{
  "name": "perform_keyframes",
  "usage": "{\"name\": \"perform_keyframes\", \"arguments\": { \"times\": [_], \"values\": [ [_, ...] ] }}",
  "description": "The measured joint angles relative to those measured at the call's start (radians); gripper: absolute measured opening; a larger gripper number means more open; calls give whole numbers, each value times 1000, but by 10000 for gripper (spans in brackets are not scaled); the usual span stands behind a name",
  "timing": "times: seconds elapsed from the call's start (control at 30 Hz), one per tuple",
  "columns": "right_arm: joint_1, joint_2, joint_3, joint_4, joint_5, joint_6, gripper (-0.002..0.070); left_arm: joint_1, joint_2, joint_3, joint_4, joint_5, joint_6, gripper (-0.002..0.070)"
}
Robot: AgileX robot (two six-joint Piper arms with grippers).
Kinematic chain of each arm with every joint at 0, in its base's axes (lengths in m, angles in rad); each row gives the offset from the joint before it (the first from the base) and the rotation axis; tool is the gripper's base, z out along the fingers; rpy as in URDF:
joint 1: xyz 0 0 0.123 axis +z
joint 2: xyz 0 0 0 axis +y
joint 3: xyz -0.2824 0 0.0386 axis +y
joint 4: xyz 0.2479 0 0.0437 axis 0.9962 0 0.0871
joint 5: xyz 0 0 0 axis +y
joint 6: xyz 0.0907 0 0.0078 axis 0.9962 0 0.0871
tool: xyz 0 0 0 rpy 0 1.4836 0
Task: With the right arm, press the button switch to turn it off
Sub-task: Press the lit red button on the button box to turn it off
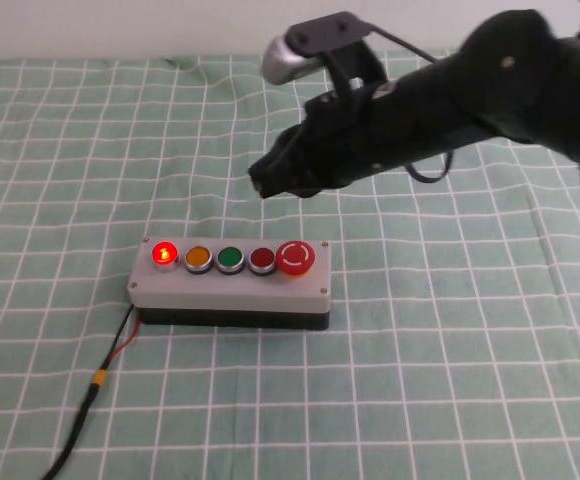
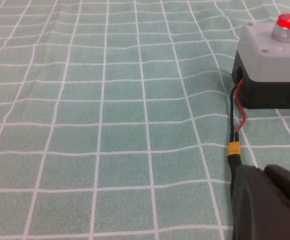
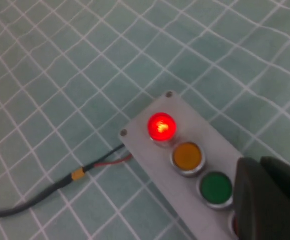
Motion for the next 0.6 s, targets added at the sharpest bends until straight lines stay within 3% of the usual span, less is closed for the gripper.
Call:
{"name": "perform_keyframes", "arguments": {
  "times": [0.3,0.6],
  "values": [
    [137,264,-374,-211,128,153,-12,0,0,0,0,0,0,-3],
    [200,426,-564,-287,170,189,-12,0,0,0,0,0,0,-3]
  ]
}}
